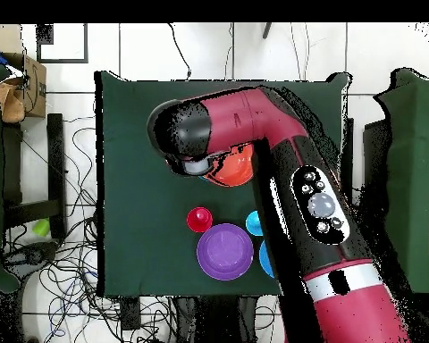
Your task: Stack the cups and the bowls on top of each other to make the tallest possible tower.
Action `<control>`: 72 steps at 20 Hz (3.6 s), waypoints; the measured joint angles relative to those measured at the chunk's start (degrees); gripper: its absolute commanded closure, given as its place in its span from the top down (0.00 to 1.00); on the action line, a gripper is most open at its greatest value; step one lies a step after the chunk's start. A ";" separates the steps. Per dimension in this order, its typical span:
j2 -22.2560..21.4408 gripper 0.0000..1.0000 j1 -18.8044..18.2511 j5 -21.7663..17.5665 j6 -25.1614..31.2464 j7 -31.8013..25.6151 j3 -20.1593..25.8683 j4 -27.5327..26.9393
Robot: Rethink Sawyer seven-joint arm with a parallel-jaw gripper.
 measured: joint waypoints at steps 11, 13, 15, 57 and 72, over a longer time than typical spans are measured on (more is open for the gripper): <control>0.34 0.00 0.24 -0.31 0.01 0.00 0.01 -0.02; 0.78 0.00 0.57 -0.34 0.01 0.00 0.02 -0.01; 1.04 0.00 0.76 -0.43 0.01 0.00 0.02 0.00; 5.96 0.00 1.30 -2.67 -0.01 0.00 0.14 -0.17; 5.96 0.00 1.31 -3.34 -1.85 0.00 0.12 -0.17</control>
